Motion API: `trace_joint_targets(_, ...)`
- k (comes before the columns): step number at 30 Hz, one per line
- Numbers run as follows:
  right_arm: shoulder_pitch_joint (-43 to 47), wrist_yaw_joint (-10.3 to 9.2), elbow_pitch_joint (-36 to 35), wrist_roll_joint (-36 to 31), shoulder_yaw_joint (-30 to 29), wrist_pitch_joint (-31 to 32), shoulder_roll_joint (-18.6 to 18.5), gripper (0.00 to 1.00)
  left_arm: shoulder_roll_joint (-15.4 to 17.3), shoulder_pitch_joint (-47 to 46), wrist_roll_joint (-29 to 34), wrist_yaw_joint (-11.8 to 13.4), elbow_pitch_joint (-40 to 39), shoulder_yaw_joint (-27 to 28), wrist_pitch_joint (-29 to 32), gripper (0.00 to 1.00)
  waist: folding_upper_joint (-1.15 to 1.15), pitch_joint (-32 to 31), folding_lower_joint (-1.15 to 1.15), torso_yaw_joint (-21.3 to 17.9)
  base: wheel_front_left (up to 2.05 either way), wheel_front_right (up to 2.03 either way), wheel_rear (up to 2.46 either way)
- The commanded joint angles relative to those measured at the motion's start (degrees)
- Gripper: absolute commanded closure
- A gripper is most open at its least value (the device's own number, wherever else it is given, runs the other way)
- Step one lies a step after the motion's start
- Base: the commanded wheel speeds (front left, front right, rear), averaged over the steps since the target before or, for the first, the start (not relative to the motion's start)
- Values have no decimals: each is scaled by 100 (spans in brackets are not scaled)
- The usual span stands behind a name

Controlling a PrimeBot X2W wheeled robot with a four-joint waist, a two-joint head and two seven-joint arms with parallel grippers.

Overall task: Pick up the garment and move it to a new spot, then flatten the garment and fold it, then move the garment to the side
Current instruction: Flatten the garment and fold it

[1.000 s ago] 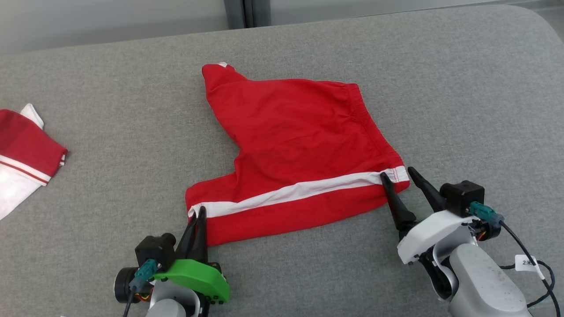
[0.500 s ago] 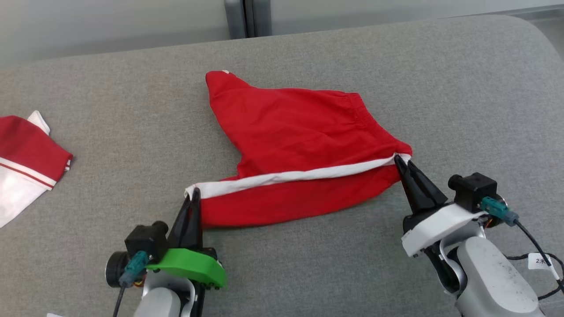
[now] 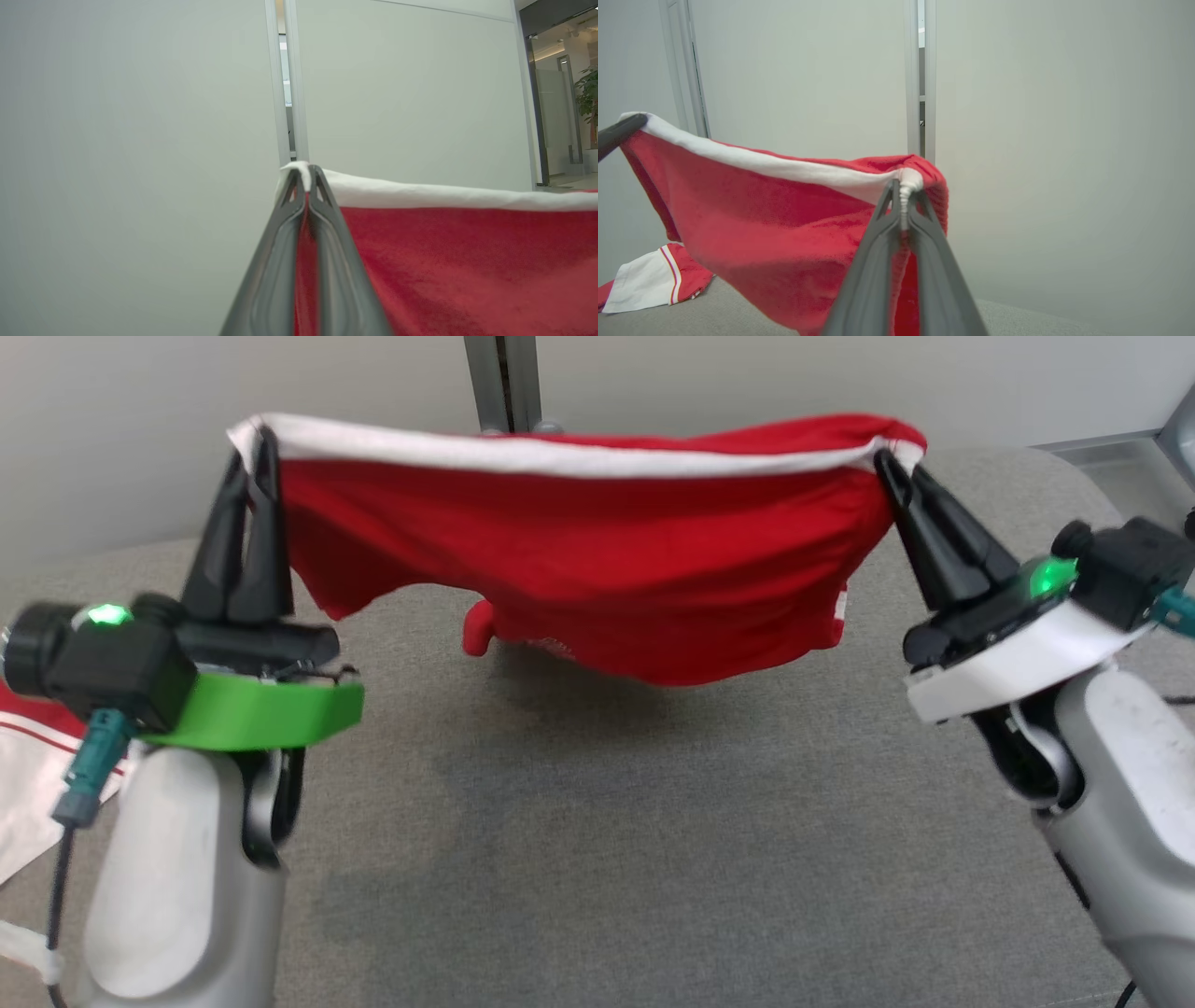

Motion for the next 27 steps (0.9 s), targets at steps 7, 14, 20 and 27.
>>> trace_joint_targets(7,-978,-7,-500,698,81,960,-618,100,365,-1327,-15,-47,132,79,179,100,0,158,0,-113,0,0,0)
trace_joint_targets(14,-1837,-6,-241,800,309,1207,-794,100,299,-2351,-106,-63,1014,-110,335,100,0,961,0,-162,0,0,0)
trace_joint_targets(20,-2924,-7,578,411,682,461,-774,100,242,-3352,120,81,1770,-142,92,100,0,1632,0,-168,0,0,0)
trace_joint_targets(27,-3774,-7,1401,-184,1006,-172,-809,100,165,-4030,274,160,1721,-18,-7,100,0,1928,0,-43,0,0,0)
